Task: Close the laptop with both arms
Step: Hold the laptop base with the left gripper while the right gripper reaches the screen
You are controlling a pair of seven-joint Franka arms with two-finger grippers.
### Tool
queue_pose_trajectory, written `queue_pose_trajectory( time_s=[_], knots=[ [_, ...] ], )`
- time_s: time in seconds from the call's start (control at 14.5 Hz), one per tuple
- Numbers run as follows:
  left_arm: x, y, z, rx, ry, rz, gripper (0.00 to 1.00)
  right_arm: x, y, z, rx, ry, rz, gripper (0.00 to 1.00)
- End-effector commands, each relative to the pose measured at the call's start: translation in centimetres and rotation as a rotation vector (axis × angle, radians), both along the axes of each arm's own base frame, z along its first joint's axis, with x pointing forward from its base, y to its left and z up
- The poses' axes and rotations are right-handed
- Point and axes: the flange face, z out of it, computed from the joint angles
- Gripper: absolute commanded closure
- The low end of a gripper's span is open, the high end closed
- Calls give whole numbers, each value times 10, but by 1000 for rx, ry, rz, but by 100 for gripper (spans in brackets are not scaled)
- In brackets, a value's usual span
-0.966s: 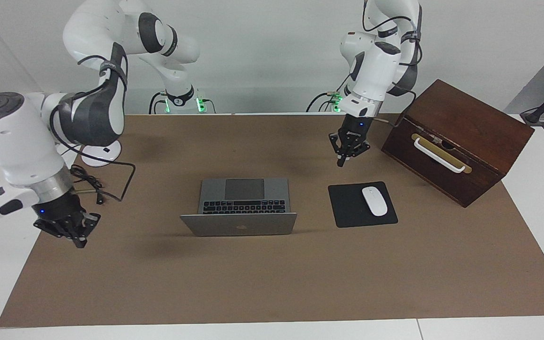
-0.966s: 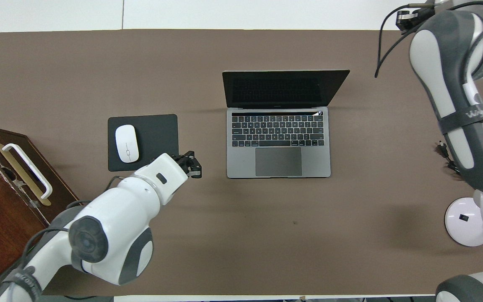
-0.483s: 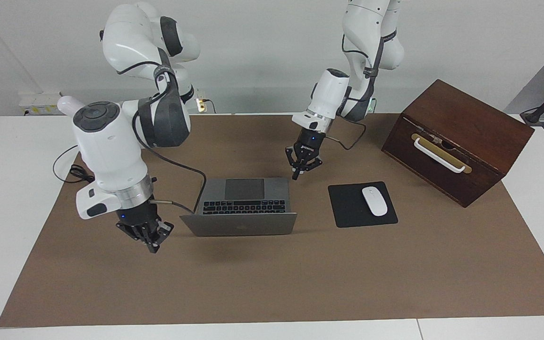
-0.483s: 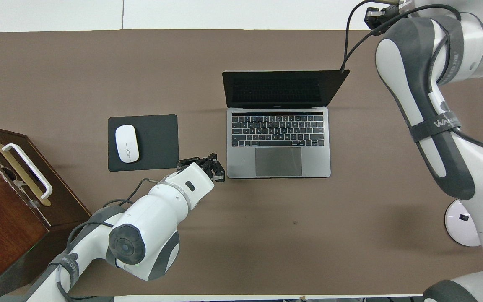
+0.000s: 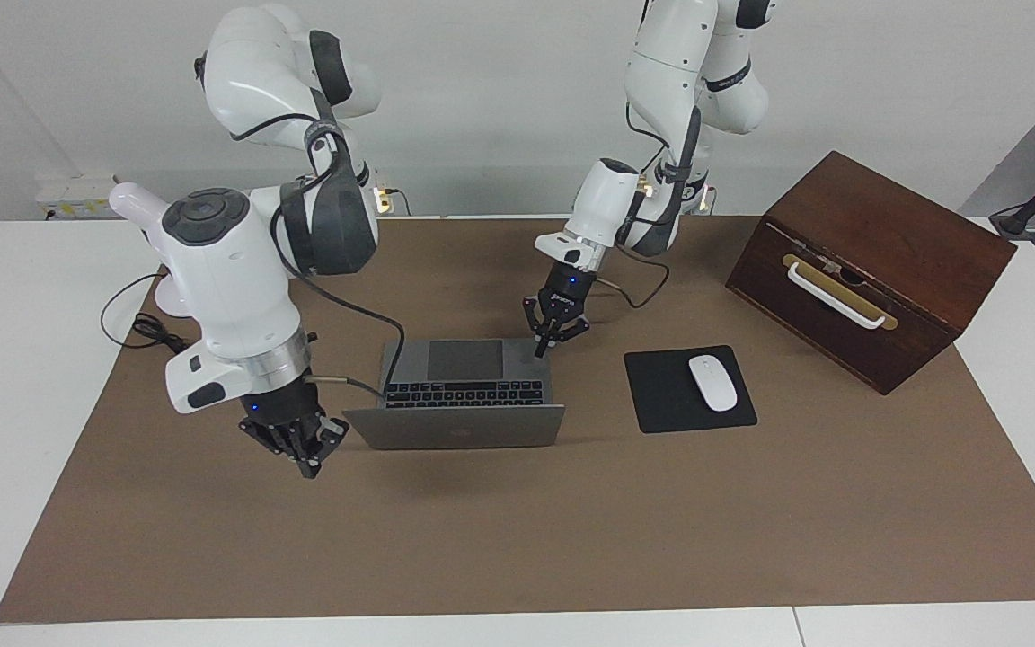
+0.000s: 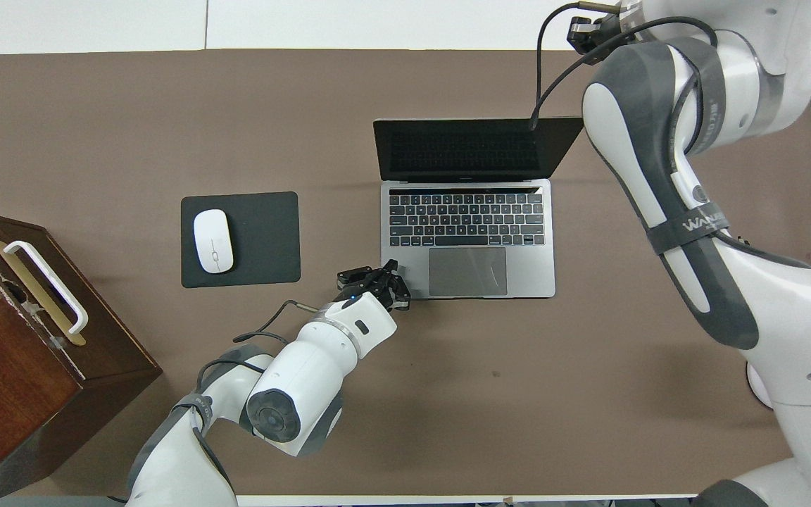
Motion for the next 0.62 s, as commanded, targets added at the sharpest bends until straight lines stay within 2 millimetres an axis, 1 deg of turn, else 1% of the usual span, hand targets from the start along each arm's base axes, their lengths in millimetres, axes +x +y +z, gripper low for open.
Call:
queue_pose_trajectory(
  time_s=[0.0, 0.07, 0.21, 0.34, 0.41, 0.55],
  knots=[
    [0, -7, 0, -11, -18, 0, 100, -7, 20, -2, -33, 12, 48, 100],
    [-1, -7, 0, -7, -18, -4, 100, -9, 31, -2, -71, 8, 115, 100],
    [-2, -6, -7, 7, -11, -13, 100, -12, 42, -3, -119, 5, 206, 100],
    [-3, -7, -9, 13, -13, -22, 100, -17, 57, -6, -145, 20, 301, 100],
    [-3, -6, -10, 23, -17, -35, 100, -18, 61, -7, -155, 21, 337, 100],
    [-2, -1, -14, 54, -28, -59, 100, -21, 68, -10, -156, 30, 353, 100]
  ],
)
